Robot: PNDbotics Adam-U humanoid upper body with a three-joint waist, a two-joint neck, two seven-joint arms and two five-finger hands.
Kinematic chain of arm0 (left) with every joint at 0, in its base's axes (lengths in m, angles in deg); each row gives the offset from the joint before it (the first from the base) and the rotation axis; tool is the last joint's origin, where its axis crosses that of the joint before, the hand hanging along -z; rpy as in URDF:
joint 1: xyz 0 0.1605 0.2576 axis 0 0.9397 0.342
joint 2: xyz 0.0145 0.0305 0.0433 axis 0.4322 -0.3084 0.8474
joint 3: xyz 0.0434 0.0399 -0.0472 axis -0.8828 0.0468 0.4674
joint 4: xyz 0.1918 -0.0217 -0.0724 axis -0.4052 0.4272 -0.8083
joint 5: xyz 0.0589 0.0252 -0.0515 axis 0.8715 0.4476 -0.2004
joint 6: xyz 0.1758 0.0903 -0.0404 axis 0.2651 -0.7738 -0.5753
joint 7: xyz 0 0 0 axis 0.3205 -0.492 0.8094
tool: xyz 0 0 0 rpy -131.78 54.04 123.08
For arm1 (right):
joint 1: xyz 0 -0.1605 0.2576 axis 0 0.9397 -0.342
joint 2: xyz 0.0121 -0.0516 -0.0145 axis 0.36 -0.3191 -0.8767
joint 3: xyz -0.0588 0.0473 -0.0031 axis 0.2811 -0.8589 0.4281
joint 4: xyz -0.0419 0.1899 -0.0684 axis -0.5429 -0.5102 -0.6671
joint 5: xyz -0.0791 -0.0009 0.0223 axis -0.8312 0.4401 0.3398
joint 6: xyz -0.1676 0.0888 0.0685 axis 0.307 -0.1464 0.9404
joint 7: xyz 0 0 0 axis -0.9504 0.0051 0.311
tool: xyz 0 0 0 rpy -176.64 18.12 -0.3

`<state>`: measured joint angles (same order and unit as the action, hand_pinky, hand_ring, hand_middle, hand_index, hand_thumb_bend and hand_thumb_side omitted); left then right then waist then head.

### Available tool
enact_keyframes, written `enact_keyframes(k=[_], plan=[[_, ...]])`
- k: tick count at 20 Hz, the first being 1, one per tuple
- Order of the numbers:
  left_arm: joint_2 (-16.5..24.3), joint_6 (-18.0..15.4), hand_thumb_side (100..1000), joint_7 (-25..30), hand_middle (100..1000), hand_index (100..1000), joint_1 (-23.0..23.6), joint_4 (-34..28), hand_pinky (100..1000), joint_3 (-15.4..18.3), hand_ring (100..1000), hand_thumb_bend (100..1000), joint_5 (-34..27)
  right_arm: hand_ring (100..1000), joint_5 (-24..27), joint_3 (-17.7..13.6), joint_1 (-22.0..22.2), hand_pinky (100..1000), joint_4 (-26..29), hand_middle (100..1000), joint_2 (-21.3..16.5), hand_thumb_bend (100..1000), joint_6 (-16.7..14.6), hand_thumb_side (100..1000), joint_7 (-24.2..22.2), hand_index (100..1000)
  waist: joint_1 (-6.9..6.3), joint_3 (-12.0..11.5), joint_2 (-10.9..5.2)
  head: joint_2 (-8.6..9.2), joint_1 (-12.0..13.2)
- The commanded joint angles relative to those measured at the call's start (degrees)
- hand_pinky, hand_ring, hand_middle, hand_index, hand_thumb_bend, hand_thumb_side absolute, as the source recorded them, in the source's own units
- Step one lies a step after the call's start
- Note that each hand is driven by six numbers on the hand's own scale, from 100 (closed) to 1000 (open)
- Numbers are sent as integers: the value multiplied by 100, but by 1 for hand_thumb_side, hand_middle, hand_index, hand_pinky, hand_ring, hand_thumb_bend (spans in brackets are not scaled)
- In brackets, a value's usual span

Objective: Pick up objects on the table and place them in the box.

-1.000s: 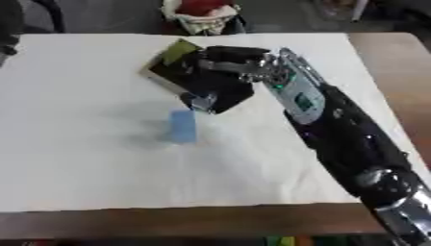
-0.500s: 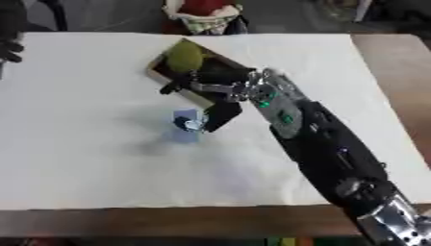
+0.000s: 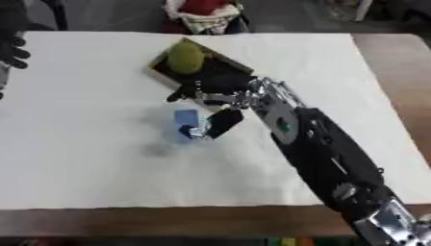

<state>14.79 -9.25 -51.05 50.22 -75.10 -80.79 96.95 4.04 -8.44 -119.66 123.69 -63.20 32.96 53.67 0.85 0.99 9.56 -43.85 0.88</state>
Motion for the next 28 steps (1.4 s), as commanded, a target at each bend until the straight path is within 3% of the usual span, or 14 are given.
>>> enact_keyframes(k=[1,21,26,28], plan=[[58,-13,595,39,643,784,-39,-42,617,17,643,100,20,892,-132,-101,-68,844,-82,891,3,202,2,754,65,976,-25,-13,-67,-27,-9],[13,-22,600,112,641,784,-63,-53,618,-2,641,100,24,857,-799,-380,-1,817,-893,791,257,176,-140,745,468,945,-44,-85,-40,-27,-52],[7,-35,602,129,643,783,-64,-58,621,-3,642,100,14,800,-837,-425,0,787,-905,611,263,126,-154,596,759,915,-54,-86,-34,-27,-61],[4,-37,604,130,644,783,-63,-59,622,0,643,100,9,769,-841,-438,-10,768,-862,530,256,100,-150,488,947,895,-54,-83,-32,-27,-63]])
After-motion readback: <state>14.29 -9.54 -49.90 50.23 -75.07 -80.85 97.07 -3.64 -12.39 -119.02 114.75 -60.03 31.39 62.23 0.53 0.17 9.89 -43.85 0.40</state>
